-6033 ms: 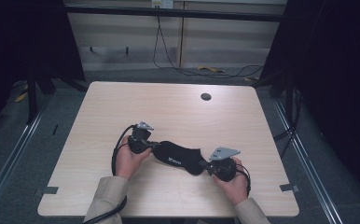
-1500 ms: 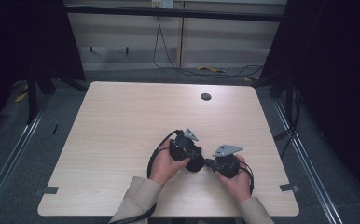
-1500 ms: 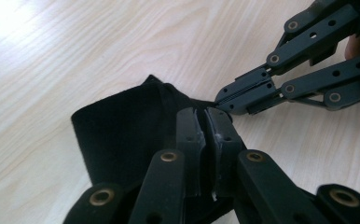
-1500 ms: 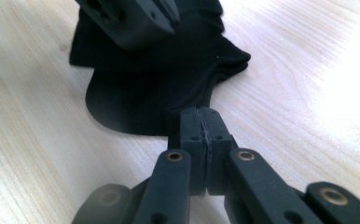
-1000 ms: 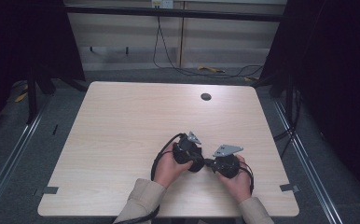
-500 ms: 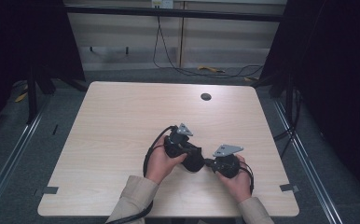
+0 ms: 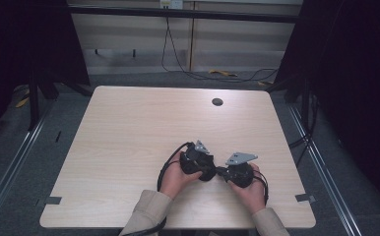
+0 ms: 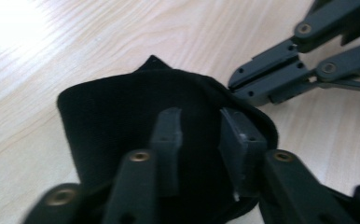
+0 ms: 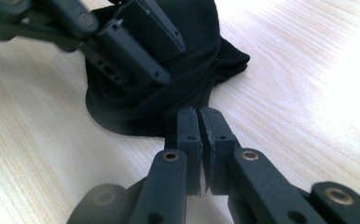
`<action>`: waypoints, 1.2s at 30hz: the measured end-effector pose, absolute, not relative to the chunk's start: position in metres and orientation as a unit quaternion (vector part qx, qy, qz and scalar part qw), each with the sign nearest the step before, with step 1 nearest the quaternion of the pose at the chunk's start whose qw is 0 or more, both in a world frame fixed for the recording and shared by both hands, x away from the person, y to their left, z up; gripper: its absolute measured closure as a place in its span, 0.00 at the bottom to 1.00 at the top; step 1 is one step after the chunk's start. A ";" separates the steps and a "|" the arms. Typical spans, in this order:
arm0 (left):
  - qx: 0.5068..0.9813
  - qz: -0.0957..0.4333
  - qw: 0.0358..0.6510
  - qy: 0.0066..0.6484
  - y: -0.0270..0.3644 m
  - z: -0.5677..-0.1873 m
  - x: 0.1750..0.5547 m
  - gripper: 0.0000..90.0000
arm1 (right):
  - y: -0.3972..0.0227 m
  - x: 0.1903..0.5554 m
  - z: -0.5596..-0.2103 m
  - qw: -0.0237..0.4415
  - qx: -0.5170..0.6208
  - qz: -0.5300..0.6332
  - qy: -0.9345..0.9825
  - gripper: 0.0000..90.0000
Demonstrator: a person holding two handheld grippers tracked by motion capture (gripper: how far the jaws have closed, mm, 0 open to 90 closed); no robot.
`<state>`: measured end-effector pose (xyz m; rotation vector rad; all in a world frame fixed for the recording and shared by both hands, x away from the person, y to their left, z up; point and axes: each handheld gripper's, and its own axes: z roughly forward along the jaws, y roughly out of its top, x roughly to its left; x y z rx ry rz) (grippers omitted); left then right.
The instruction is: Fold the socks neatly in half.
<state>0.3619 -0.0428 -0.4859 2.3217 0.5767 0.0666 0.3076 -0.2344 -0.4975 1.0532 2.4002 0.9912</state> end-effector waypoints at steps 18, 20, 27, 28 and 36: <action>0.903 0.049 0.361 0.228 -0.030 -0.487 0.364 0.73 | -0.234 0.308 -0.498 0.172 0.372 0.347 0.843 0.95; 0.905 0.054 0.361 0.220 -0.033 -0.487 0.359 0.68 | -0.234 0.308 -0.498 0.173 0.373 0.348 0.843 0.93; 0.898 0.082 0.370 0.225 -0.020 -0.467 0.357 0.55 | -0.236 0.307 -0.494 0.177 0.383 0.356 0.834 0.84; 0.898 0.082 0.370 0.225 -0.020 -0.467 0.357 0.56 | -0.236 0.307 -0.494 0.177 0.383 0.356 0.834 0.84; 0.905 0.087 0.340 0.240 -0.009 -0.485 0.359 0.58 | -0.231 0.309 -0.495 0.186 0.384 0.341 0.838 0.75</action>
